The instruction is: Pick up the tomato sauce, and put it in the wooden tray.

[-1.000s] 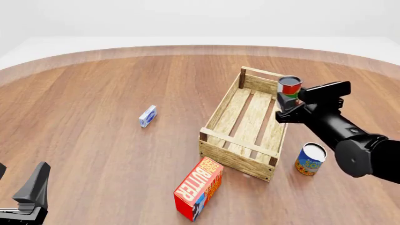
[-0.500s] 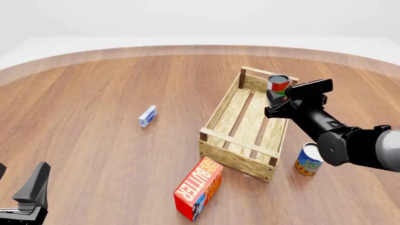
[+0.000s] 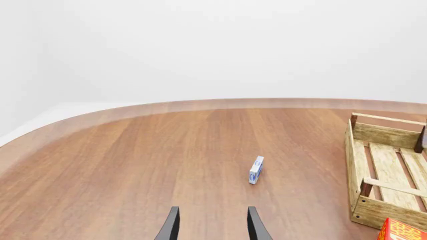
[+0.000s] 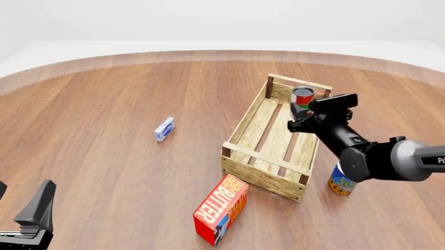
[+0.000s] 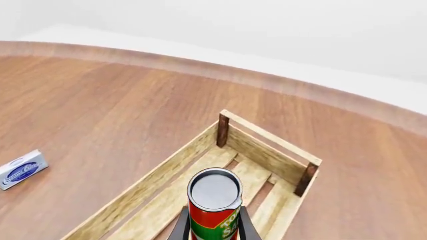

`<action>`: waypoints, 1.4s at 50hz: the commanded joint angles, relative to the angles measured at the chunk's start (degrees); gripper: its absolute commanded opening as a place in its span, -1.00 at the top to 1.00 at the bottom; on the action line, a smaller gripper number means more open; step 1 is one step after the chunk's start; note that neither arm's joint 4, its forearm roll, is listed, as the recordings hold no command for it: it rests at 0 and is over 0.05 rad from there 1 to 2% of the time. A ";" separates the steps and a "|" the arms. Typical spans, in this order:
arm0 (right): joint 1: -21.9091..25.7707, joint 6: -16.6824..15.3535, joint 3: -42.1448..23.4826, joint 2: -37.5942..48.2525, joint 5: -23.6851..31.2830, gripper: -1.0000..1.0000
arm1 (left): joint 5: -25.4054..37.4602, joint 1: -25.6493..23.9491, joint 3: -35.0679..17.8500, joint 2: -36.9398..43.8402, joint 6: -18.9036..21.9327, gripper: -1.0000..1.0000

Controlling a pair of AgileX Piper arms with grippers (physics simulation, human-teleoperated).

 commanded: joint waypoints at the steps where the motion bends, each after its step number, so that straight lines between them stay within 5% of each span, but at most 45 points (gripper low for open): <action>1: 0.12 2.16 -0.85 3.42 -3.39 1.00 | 0.00 0.00 0.00 0.00 0.00 -1.00; 70: -0.29 3.67 -1.73 13.71 -15.71 1.00 | 0.00 0.00 0.00 0.00 0.00 -1.00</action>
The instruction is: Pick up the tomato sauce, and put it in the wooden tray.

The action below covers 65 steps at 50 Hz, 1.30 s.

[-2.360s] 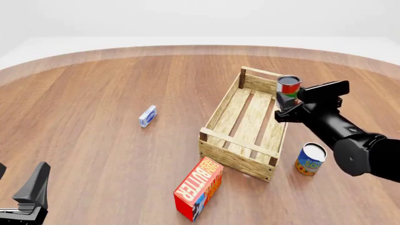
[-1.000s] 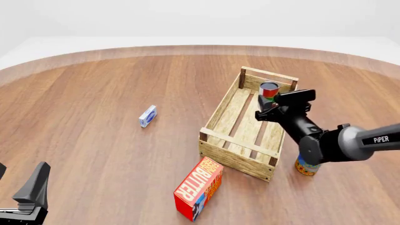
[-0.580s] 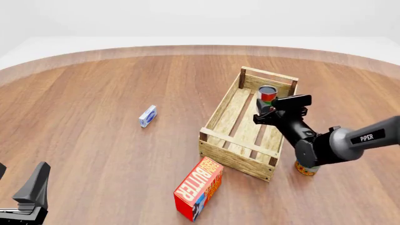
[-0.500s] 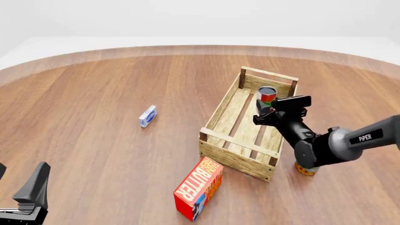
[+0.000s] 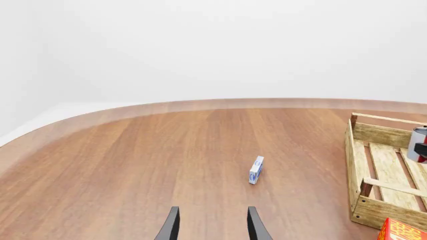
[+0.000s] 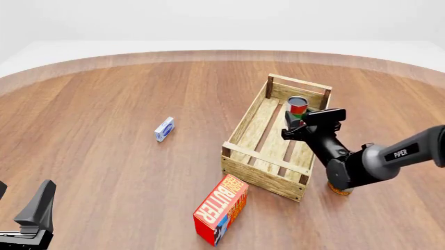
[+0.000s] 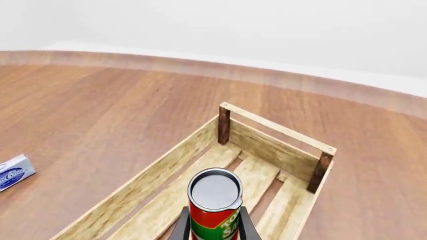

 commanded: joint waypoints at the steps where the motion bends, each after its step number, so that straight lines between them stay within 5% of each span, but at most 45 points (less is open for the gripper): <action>1: 0.03 0.89 -0.24 0.80 -1.93 1.00 | 0.00 0.00 0.00 0.00 0.00 -1.00; 65: 1.03 0.18 -2.80 4.41 -0.83 1.00 | 0.00 0.00 0.00 0.00 0.00 -1.00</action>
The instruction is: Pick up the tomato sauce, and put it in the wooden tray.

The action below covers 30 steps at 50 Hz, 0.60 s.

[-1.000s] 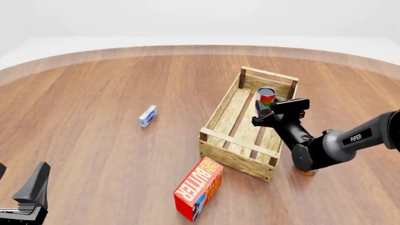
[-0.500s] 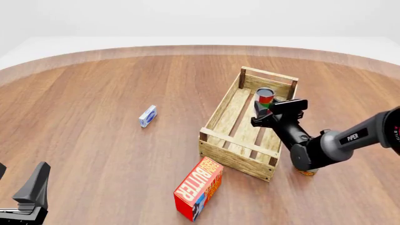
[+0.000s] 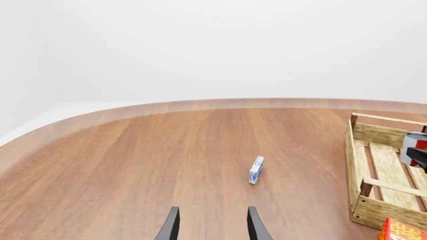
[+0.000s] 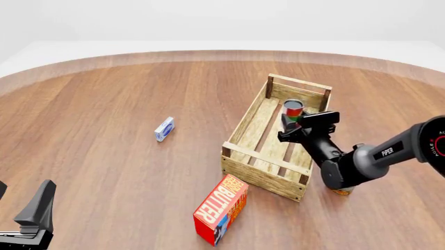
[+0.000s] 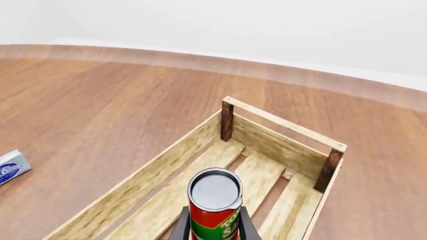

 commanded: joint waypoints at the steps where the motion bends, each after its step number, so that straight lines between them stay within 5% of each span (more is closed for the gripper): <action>1: 0.48 0.38 -0.60 0.23 0.47 1.00 | 0.00 0.00 0.00 0.00 0.00 -1.00; 2: 0.06 -0.15 -0.53 0.07 0.26 -1.00 | 0.00 0.00 0.00 0.00 0.00 -1.00; 30: -0.13 -1.32 3.85 -7.57 2.43 -1.00 | 0.00 0.00 0.00 0.00 0.00 -1.00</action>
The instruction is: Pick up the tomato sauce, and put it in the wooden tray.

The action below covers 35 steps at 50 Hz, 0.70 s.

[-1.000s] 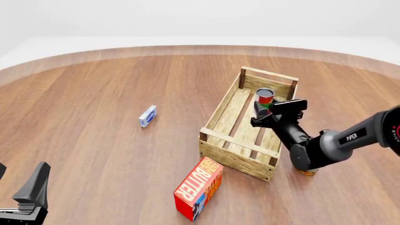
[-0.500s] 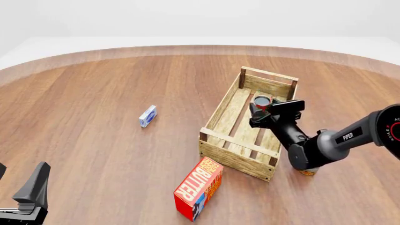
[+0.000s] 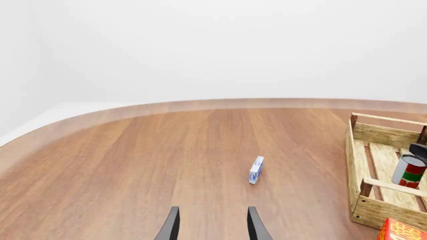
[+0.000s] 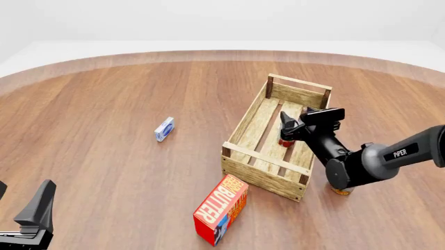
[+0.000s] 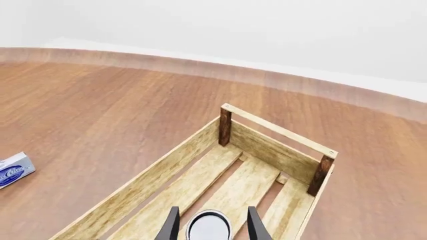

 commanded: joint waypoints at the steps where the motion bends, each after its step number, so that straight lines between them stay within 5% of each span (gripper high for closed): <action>1: -0.10 -0.40 2.29 -4.24 1.20 -1.00 | 0.00 0.00 0.00 0.00 0.00 -1.00; 35: 2.82 1.64 13.80 -26.42 14.74 -1.00 | 0.00 0.00 0.00 0.00 0.00 -1.00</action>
